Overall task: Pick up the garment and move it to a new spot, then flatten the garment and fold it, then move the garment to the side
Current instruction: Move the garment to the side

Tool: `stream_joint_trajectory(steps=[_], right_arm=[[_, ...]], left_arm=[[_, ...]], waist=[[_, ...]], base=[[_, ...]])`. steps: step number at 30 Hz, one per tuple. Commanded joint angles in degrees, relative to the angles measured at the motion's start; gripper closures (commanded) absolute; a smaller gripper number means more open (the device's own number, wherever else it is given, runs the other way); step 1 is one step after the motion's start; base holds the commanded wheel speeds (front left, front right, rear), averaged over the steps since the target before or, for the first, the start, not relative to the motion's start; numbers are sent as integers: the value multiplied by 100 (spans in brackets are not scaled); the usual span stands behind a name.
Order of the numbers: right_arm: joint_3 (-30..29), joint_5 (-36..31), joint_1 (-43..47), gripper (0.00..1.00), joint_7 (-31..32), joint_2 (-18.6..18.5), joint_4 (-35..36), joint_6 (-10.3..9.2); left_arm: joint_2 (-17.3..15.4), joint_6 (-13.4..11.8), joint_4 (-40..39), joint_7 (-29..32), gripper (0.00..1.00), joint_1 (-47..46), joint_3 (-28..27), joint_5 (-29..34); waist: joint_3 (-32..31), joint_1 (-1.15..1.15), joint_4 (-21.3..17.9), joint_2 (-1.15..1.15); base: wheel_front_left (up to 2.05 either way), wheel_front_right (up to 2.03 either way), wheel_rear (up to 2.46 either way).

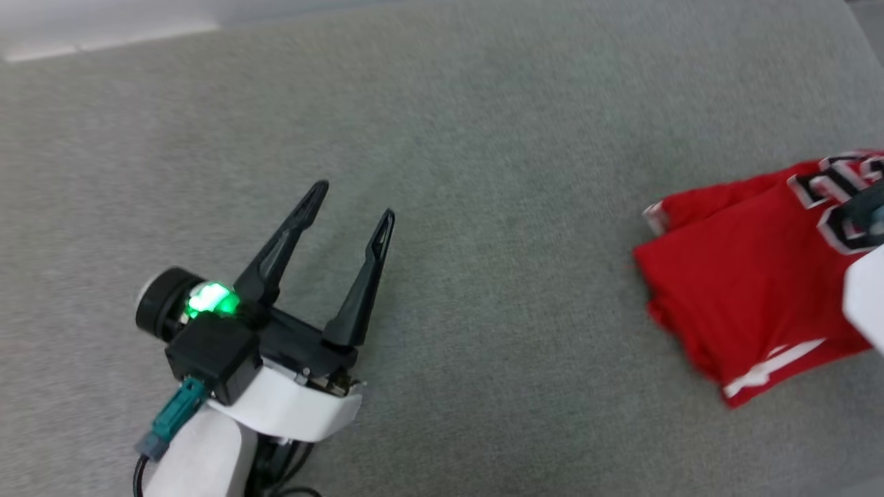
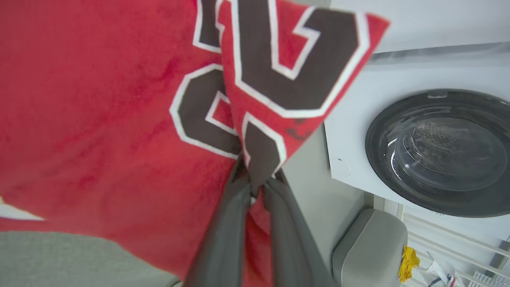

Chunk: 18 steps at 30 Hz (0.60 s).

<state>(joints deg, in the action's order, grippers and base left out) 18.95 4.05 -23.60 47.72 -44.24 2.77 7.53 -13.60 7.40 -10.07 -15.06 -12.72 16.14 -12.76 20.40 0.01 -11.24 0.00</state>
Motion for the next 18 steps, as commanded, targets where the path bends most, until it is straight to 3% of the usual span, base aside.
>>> stream_joint_trajectory(steps=[1, 7, 18], right_arm=[[-150, -14, -143, 100, -162, -26, -162, -7], [-967, -237, -401, 100, -1034, 210, -1147, -8], [-2377, -947, -842, 100, -2165, 420, -2707, -9]], left_arm=[[-86, 10, -56, -14, 0, -156, 14, 32], [-389, 9, -188, -14, 0, -606, 209, 44], [-685, 10, -519, -14, 0, -917, 241, 71]], waist=[[580, -1, -462, 0], [1154, -1, -534, 0], [1734, -1, -203, 0]], base=[[0, 0, 0], [0, 0, 0], [0, 0, 0]])
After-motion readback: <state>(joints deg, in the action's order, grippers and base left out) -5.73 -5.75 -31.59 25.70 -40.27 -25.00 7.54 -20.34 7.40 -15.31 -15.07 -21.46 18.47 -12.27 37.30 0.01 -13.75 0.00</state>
